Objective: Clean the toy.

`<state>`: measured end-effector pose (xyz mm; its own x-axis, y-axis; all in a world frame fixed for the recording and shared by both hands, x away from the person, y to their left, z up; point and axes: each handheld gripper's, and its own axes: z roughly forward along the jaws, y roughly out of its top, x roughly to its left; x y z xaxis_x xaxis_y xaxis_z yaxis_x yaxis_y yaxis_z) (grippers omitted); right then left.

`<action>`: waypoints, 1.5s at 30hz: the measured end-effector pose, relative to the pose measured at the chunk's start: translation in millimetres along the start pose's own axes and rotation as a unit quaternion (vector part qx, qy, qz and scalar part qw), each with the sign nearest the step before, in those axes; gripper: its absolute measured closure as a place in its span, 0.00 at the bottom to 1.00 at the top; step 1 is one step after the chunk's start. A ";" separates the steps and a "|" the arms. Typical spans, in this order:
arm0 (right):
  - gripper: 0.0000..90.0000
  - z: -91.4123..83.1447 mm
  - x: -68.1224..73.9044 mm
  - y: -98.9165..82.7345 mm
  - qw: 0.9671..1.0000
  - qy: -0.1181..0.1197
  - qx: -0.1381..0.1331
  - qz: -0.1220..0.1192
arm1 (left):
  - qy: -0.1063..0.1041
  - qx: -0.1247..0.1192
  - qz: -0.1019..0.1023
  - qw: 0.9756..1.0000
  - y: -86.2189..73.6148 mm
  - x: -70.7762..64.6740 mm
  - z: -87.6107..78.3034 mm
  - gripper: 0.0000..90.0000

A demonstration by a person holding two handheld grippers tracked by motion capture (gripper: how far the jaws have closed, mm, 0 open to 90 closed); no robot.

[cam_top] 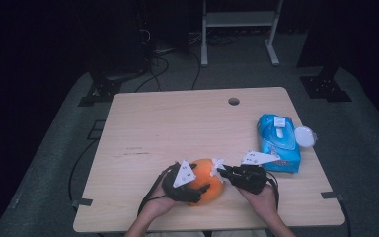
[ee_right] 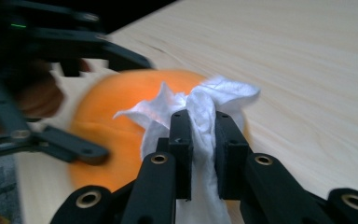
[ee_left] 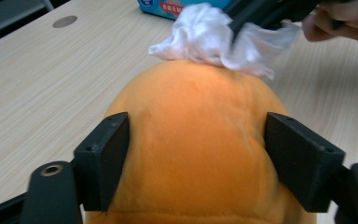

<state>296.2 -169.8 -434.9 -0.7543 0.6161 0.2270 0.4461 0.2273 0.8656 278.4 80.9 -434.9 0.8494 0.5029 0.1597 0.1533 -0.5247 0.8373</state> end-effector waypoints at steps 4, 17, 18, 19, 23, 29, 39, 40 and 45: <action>0.87 0.9 -15.7 -7.3 0.999 -0.017 0.012 0.032 | -0.003 0.003 0.003 1.000 1.1 -3.4 -1.4 0.30; 0.87 0.0 -5.4 -4.4 1.000 0.001 0.002 0.008 | -0.025 -0.007 -0.069 0.997 -5.8 14.1 -8.2 0.15; 0.87 1.2 -5.8 -5.3 1.000 0.002 0.001 0.012 | -0.020 -0.002 -0.064 0.998 -8.5 12.4 -5.5 0.18; 0.87 2.3 -3.7 -4.9 1.000 -0.004 0.005 0.003 | -0.008 -0.003 -0.050 0.999 -9.0 9.3 -4.5 0.27; 0.87 -2.9 0.6 3.3 1.000 -0.026 -0.007 -0.008 | 0.053 -0.033 -0.007 0.998 4.2 -0.1 -7.4 0.43; 0.87 1.3 1.1 0.6 0.999 -0.032 -0.005 -0.025 | 0.019 -0.033 -0.001 0.999 8.9 0.2 -5.6 0.23; 0.87 -0.5 6.8 6.4 0.999 -0.033 -0.008 -0.042 | 0.015 -0.007 -0.005 1.000 -3.4 0.4 -5.9 0.31; 0.87 3.2 -1.8 0.0 0.999 -0.032 -0.004 -0.020 | 0.012 -0.007 -0.001 1.000 -3.7 -0.2 -5.8 0.31; 0.87 0.4 -17.9 -6.0 0.999 -0.048 0.010 0.015 | 0.009 -0.009 0.005 1.000 -2.9 -2.3 -5.3 0.32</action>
<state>307.2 -181.9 -444.3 -0.6910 0.6925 0.2072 0.4779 0.2226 0.8498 273.4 84.9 -434.9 0.8413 0.5108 0.1770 0.1367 -0.5177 0.8446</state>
